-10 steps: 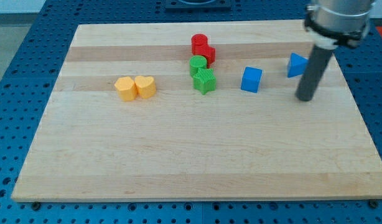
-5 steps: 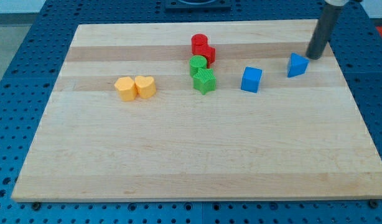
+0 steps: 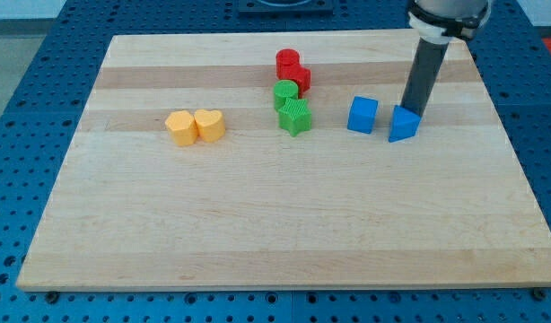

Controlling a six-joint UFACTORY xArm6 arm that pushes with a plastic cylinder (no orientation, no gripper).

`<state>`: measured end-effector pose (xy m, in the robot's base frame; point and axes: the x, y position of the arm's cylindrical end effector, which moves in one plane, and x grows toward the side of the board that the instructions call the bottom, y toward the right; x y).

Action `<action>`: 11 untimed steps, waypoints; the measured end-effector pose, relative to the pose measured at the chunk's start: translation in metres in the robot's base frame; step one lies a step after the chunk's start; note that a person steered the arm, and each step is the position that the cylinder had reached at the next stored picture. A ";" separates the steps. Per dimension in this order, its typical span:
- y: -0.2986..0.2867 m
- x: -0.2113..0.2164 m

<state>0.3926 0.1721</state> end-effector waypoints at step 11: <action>-0.155 0.102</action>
<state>0.4946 0.0170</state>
